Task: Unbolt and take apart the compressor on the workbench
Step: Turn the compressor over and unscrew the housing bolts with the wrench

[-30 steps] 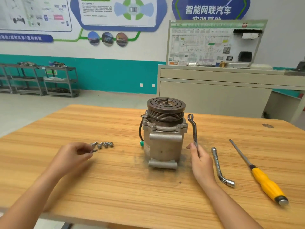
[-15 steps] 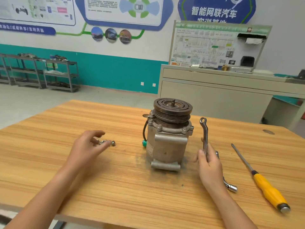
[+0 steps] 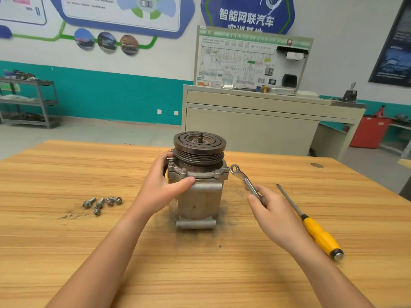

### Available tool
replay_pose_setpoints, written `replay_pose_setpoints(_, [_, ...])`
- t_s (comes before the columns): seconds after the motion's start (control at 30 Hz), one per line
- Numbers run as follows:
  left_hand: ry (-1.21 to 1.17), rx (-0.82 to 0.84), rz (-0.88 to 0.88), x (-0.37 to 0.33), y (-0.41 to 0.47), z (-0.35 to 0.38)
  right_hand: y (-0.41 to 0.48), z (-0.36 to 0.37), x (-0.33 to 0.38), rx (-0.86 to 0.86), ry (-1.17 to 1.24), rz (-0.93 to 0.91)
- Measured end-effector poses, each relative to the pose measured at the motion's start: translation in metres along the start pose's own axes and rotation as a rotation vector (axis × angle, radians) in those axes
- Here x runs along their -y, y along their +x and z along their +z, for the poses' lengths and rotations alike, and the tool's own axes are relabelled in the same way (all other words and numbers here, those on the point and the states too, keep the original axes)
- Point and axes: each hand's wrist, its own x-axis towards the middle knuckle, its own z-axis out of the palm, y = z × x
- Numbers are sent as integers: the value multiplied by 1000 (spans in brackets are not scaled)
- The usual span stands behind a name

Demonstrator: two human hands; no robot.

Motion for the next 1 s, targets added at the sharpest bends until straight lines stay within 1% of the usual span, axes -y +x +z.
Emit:
replay_pose_setpoints(0.1, [6, -52, 2, 1, -1, 3, 4, -6, 7, -17, -134, -42])
replay_pose_setpoints(0.2, [5, -81, 5, 2, -2, 4, 7, -6, 17, 23, -275, -86])
replay_pose_setpoints(0.33, [-1, -83, -18, -1, -2, 5, 11, -7, 24, 8, -468, -102])
replay_pose_setpoints(0.43, [14, -90, -42, -5, -4, 6, 8, -11, 27, -19, -565, -112])
replay_pose_setpoints(0.67, [54, -263, -35, -19, -24, 29, 13, -17, 43, -22, -864, -166])
replay_pose_setpoints(0.83, [-68, -335, -16, -22, -32, 46, 19, -25, 53, 7, -945, -199])
replay_pose_setpoints(0.93, [-157, -311, -26, -22, -33, 50, 20, -29, 53, 28, -945, -191])
replay_pose_setpoints(1.0, [-167, -292, -22, -20, -33, 51, 19, -29, 51, 37, -929, -182])
